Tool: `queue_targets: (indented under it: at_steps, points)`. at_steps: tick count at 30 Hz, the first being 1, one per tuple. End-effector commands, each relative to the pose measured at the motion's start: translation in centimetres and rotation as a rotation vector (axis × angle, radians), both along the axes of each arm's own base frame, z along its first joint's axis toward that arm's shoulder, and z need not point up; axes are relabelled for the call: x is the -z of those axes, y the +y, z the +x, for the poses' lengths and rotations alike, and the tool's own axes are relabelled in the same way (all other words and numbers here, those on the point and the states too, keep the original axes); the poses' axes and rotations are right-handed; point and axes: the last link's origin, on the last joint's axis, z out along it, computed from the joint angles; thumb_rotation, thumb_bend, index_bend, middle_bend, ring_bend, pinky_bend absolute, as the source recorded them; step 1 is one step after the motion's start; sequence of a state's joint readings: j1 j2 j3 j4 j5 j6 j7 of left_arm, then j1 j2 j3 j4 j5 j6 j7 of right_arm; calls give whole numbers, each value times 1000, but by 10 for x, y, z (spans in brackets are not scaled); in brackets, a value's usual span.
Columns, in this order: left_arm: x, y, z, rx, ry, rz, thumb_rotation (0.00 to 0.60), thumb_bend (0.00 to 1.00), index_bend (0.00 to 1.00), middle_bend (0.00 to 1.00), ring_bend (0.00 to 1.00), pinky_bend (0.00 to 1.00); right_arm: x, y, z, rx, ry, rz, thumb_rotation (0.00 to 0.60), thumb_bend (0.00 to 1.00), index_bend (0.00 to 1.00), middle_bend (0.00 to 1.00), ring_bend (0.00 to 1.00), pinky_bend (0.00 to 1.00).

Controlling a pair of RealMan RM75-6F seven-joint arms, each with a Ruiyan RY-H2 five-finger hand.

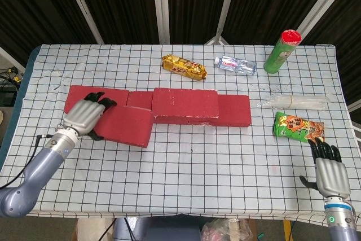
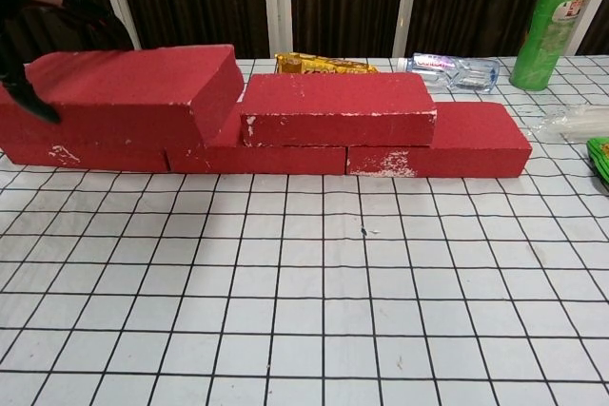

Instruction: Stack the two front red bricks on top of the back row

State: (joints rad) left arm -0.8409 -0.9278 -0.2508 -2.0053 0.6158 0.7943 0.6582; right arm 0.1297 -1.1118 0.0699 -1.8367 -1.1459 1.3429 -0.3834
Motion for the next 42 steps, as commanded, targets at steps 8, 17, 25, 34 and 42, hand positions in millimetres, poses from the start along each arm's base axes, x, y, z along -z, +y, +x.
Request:
queue_targets:
  at_steps: [8, 17, 25, 34, 42]
  points:
    - [-19, 43, -3, 3, 17, 35, 600, 0, 289, 176, 16, 67, 7, -6, -4, 39, 41, -6, 600, 227, 0, 0, 0, 0]
    - [-37, 66, -19, -55, 61, 78, 600, 0, 291, 176, 16, 67, 7, -7, -5, 60, 56, -25, 600, 226, 0, 0, 0, 0]
    - [-32, 80, -30, -80, 102, 75, 600, 0, 291, 176, 16, 67, 7, -8, -6, 69, 62, -29, 600, 227, 0, 0, 0, 0]
    - [-8, 96, -38, -79, 147, 64, 600, 0, 292, 176, 16, 67, 11, -10, -7, 72, 67, -21, 600, 227, 0, 0, 0, 0]
    - [9, 104, -41, -84, 137, 65, 600, 0, 289, 176, 16, 67, 12, -12, -8, 78, 71, -21, 600, 227, 0, 0, 0, 0]
